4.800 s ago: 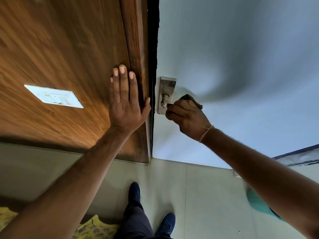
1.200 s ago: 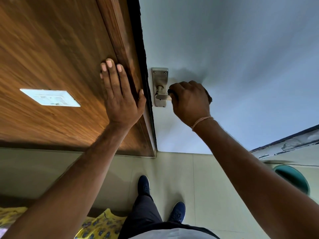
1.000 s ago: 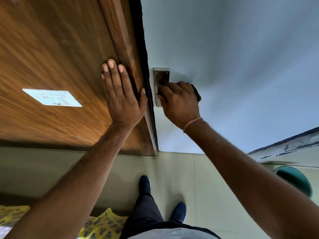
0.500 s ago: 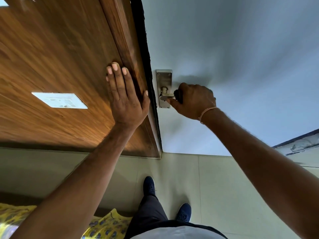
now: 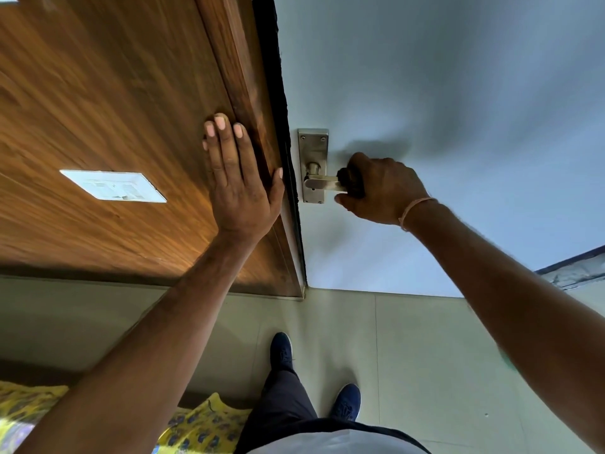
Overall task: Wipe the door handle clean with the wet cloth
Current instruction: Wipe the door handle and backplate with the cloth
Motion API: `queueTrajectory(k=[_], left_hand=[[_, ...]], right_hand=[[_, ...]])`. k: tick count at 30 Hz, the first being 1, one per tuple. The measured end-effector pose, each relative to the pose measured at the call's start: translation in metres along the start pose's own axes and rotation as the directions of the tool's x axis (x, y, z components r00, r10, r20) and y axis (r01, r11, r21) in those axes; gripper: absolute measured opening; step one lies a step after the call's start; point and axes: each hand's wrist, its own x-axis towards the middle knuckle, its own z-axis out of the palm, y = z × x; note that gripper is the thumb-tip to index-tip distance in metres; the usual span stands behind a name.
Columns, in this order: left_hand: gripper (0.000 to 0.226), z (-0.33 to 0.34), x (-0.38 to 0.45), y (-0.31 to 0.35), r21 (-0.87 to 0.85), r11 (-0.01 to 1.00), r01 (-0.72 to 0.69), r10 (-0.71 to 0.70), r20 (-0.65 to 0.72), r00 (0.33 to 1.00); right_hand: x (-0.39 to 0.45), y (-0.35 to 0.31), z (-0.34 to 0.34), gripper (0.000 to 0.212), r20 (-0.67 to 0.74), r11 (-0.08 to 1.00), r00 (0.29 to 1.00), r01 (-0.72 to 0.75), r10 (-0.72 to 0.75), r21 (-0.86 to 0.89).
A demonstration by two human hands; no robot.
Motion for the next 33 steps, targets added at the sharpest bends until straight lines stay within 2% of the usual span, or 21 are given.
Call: queueTrajectory(k=[5, 8, 10, 15, 20, 27, 33], left_hand=[[0.09, 0.0, 0.002, 0.003, 0.001, 1.0, 0.012, -0.012, -0.012, 1.0], [0.093, 0.0, 0.0, 0.001, 0.003, 1.0, 0.007, -0.007, -0.017, 1.0], [0.094, 0.0, -0.001, 0.0, 0.003, 1.0, -0.001, 0.001, -0.013, 1.0], [0.094, 0.001, 0.0, 0.001, 0.014, 1.0, 0.015, -0.015, -0.025, 1.0], [0.098, 0.003, 0.0, 0.0, 0.041, 0.999, 0.006, -0.005, -0.031, 1.0], [0.099, 0.002, 0.0, -0.001, 0.054, 0.999, 0.004, -0.003, -0.032, 0.999], [0.096, 0.001, -0.001, -0.002, 0.051, 0.999, -0.001, 0.002, -0.023, 1.0]], right_hand=[[0.01, -0.034, 0.008, 0.05, -0.059, 0.999, 0.998, 0.028, -0.03, -0.033], [0.01, -0.035, 0.008, 0.044, -0.081, 0.998, 0.996, 0.046, -0.043, 0.037], [0.007, -0.018, 0.007, 0.045, -0.054, 0.998, 0.999, 0.009, -0.006, 0.062], [0.016, -0.007, 0.003, 0.066, 0.059, 0.994, 0.992, -0.111, 0.11, 0.019], [0.024, -0.025, 0.001, 0.063, 0.084, 0.997, 0.994, -0.077, 0.076, 0.014], [0.021, -0.02, -0.004, 0.062, 0.139, 0.991, 0.982, -0.129, 0.13, -0.017], [0.021, -0.031, 0.001, 0.065, 0.105, 0.99, 0.985, -0.14, 0.139, 0.006]])
